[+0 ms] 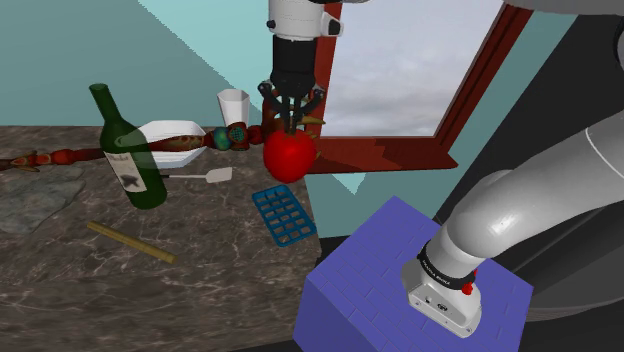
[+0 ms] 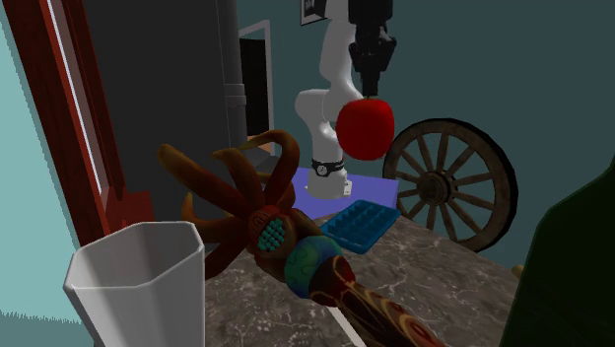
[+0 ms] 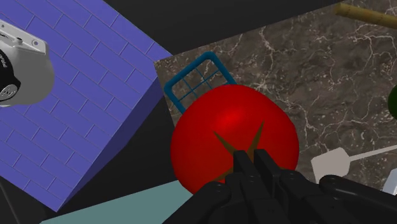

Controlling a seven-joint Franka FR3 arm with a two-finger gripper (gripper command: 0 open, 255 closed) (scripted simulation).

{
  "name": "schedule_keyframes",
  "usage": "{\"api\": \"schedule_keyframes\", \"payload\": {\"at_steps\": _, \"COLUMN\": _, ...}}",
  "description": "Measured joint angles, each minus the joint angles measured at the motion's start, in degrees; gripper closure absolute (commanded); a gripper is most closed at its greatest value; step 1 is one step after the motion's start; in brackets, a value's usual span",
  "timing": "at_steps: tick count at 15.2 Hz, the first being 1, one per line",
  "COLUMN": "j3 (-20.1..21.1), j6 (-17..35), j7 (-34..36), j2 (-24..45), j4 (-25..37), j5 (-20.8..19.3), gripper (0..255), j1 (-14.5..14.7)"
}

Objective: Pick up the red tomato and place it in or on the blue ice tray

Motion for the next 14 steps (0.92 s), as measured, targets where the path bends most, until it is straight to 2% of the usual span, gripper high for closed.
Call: {"api": "schedule_keyframes", "payload": {"at_steps": 14, "j3": 1.23, "j6": 10.65, "j7": -0.99, "j2": 0.54, "j4": -10.18, "j5": 0.75, "gripper": 255, "j1": 0.4}}
